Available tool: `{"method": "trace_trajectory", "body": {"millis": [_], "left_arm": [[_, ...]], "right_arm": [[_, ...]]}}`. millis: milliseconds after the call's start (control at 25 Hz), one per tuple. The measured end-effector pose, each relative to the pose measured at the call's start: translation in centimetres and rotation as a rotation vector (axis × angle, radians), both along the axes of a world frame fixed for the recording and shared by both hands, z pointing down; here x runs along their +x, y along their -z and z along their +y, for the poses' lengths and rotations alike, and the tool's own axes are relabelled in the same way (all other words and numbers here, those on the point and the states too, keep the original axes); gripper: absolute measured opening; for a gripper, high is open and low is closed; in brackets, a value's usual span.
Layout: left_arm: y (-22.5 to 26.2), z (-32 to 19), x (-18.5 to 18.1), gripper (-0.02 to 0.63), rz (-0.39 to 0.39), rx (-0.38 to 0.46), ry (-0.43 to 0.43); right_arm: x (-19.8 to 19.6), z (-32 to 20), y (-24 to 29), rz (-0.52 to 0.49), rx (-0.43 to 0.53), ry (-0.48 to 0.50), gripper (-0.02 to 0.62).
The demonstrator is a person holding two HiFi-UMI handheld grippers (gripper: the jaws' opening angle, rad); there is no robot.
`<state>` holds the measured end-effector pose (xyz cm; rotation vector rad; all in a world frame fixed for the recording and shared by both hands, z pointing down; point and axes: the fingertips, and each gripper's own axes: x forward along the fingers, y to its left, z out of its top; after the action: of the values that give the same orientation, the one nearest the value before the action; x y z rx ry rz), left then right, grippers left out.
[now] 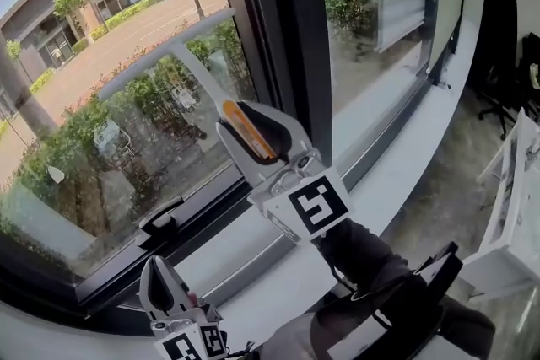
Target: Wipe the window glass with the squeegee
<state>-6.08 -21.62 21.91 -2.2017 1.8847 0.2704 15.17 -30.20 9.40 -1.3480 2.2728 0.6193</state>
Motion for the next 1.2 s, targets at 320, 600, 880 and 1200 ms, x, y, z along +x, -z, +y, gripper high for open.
{"method": "trace_trajectory", "body": {"millis": [320, 600, 880, 1200], "left_arm": [[-0.8, -0.7, -0.3, 0.000, 0.004, -0.005, -0.003], [-1.3, -1.1, -0.8, 0.000, 0.007, -0.019, -0.002], [-1.9, -1.6, -1.3, 0.000, 0.010, -0.032, -0.001], [-1.7, -1.7, -1.4, 0.000, 0.010, -0.039, 0.001]], "right_arm": [[-0.1, -2.5, 0.3, 0.008, 0.014, -0.055, 0.130], [-0.9, -3.4, 0.2, 0.015, 0.024, -0.112, 0.130], [-1.1, -3.6, 0.1, -0.004, 0.022, -0.122, 0.130], [-1.0, -3.7, -0.4, -0.003, 0.003, -0.120, 0.130]]}}
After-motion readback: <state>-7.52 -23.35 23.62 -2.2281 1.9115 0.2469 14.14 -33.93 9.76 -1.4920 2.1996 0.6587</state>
